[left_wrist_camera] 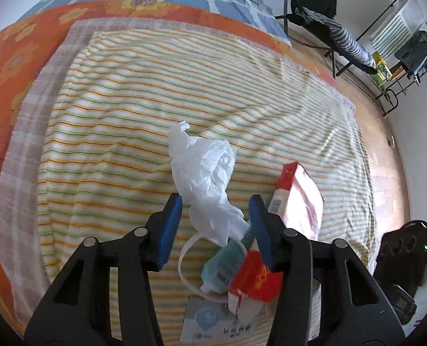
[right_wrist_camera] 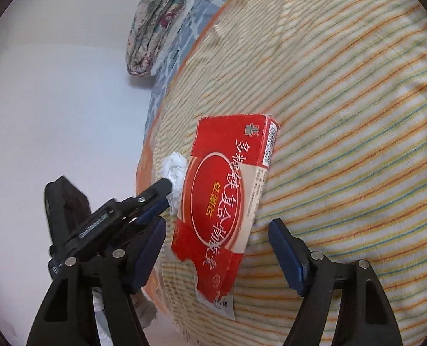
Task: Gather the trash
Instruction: 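Grasp the red tissue box with the right gripper while the left gripper grasps the white tissue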
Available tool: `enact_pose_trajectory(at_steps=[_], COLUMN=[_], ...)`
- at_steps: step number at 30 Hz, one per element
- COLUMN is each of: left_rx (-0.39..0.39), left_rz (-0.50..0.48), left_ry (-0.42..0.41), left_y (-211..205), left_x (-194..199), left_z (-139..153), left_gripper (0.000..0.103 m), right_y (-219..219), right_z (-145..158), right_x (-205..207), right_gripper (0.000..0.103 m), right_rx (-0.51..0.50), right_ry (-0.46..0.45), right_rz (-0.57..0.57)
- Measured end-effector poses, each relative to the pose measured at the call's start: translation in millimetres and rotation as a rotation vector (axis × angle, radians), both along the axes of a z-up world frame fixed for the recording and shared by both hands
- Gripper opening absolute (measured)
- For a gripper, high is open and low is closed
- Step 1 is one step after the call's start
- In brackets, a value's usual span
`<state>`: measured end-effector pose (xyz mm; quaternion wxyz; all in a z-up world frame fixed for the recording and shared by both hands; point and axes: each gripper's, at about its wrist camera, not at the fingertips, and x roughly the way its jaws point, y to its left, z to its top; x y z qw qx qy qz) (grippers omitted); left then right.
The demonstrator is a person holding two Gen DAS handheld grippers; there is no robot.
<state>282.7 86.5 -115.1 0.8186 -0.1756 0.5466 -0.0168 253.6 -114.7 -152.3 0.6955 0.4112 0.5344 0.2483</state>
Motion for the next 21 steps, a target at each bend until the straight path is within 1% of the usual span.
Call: enact_pose_trajectory(at_steps=[1, 2, 3, 4, 5, 9, 13, 17, 18, 21], left_rx=[0.001, 0.004, 0.014, 0.021, 0.030, 0.024, 0.007, 0.030, 0.036, 0.039], left_rz=[0.000, -0.002, -0.006, -0.011, -0.013, -0.021, -0.022, -0.031, -0.034, -0.037], left_ry=[0.010, 0.023, 0.035, 0.045, 0.044, 0.032, 0.032, 0.024, 0.023, 0.020], left_y=[-0.4, -0.4, -0.8, -1.3, -1.6, -0.5, 2.4, -1.9, -3.2, -4.4], left_x=[2.0, 4.0, 5.2, 5.5, 5.0, 4.7, 4.7, 5.9, 5.6, 5.9], left_z=[-4.0, -9.1, -13.7, -18.1, -20.8, -20.8, -22.2, -22.9, -22.1, -22.4], left_gripper=[0.035, 0.028, 0.025, 0.020, 0.018, 0.016, 0.014, 0.014, 0.014, 0.014], right_y=[-0.1, -0.2, 0.1, 0.2, 0.8, 3.5, 6.4, 6.7, 6.7, 8.5], right_z=[-0.6, -1.0, -1.6, -2.4, -2.7, -3.1, -5.3, -9.3, -8.8, -7.3], right_x=[0.7, 2.2, 3.8, 6.2, 8.4, 15.0, 18.7, 21.8, 21.8, 21.9], right_gripper=[0.077, 0.077, 0.077, 0.077, 0.077, 0.073, 0.060, 0.058, 0.054, 0.045], right_rx=[0.004, 0.011, 0.016, 0.021, 0.027, 0.029, 0.049, 0.092, 0.100, 0.143], right_ry=[0.000, -0.001, -0.005, -0.008, -0.010, -0.020, -0.020, -0.003, -0.005, -0.004], right_rz=[-0.003, -0.007, -0.011, -0.014, -0.018, -0.019, -0.023, -0.043, -0.044, -0.037])
